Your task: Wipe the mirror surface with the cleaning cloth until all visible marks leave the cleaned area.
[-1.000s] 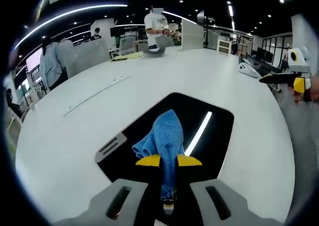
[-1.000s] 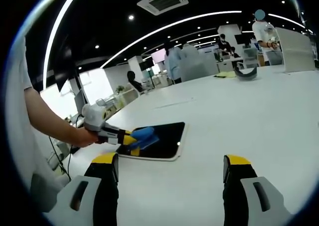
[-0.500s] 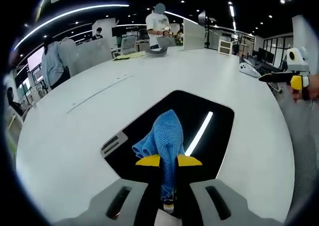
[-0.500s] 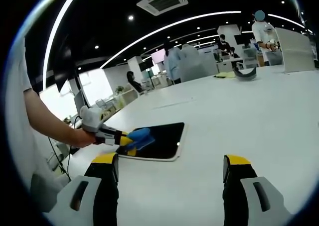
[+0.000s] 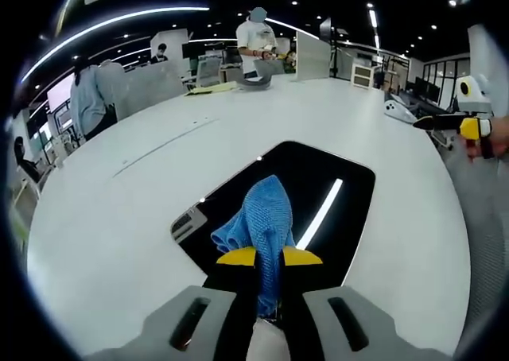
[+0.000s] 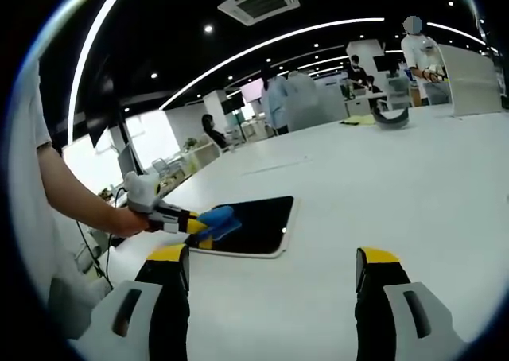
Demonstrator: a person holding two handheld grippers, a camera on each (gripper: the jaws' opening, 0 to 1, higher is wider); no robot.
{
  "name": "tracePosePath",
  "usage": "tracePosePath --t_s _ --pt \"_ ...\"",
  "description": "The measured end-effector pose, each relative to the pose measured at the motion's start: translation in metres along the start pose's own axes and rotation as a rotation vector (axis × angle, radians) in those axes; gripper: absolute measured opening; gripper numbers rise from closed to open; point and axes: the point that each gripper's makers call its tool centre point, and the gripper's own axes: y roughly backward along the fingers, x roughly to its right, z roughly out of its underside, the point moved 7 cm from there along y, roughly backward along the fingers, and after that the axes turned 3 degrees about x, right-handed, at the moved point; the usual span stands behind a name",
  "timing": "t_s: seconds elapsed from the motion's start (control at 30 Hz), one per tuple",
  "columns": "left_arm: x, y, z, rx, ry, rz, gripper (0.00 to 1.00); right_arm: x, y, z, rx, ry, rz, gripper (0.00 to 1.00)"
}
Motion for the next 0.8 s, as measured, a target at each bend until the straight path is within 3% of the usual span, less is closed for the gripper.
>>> tracePosePath --t_s 0.8 --pt "-0.008 0.021 0.013 -0.007 0.017 -0.047 0.06 0.0 -0.001 0.001 0.002 -0.001 -0.008 0.85"
